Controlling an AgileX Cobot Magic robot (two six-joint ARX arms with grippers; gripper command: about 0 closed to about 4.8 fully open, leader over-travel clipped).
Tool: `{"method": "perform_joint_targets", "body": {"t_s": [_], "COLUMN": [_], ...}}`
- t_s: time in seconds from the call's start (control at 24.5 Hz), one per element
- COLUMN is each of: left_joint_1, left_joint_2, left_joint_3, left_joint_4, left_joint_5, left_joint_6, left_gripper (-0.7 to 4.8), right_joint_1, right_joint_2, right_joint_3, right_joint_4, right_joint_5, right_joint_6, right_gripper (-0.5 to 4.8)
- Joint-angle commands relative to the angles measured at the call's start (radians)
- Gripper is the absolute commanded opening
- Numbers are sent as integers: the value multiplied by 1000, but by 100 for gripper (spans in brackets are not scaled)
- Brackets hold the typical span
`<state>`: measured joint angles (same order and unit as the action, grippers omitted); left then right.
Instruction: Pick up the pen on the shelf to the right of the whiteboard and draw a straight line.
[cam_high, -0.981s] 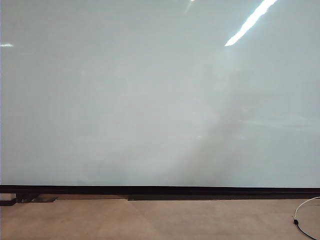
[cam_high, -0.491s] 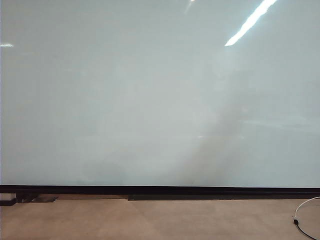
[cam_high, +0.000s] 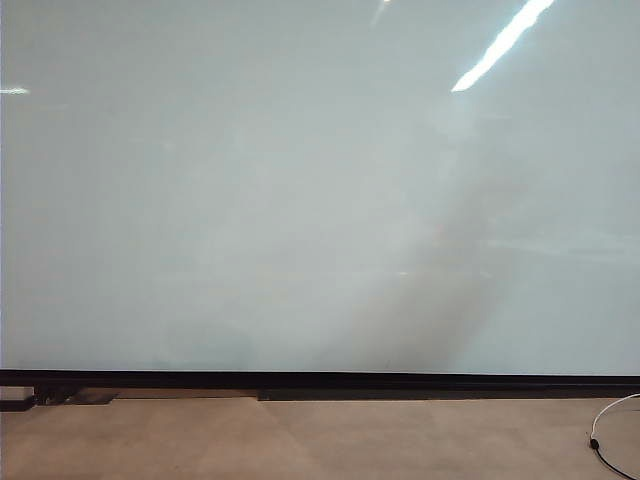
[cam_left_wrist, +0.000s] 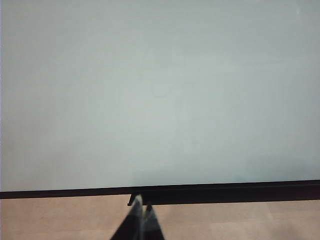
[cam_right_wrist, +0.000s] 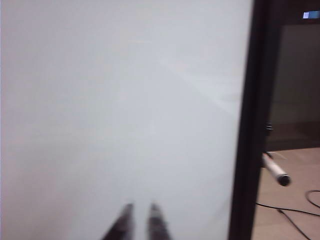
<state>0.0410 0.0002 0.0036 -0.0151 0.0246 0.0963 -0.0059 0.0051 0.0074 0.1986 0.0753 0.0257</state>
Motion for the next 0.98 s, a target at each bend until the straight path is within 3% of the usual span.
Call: {"method": "perform_joint_targets", "body": {"t_s": [0.04,0.25,0.49,0.53,0.7,0.78,0.98], "left_joint_1": [0,0,0,0,0,0,0], "left_joint_2": [0,0,0,0,0,0,0], "left_joint_3": [3,3,3,3,3,3,3], "left_joint_4": [15,15,14,14,12,11,9], "left_joint_5": [-2,-2,-2,-2,-2,-2,-1], "left_joint_6": [-2,-2,-2,-2,-2,-2,-2], "left_gripper": [-5,-5,-5,-5,-5,-5,-5], "right_joint_1": [-94,-238,-370,-416,-586,-598,-613], "right_joint_2": [2,31,259,346,595,682,956], "right_joint_3": [-3,40,180,230,343,349,356], "right_joint_4": [64,62,78,127,236,274,449], "right_joint_5": [-101,-215,-324,-397,-658,-620,-705], "right_joint_6": [13,61,43,41,23,-7,-38], "right_gripper": [66,65,82,120,158,167,192]}}
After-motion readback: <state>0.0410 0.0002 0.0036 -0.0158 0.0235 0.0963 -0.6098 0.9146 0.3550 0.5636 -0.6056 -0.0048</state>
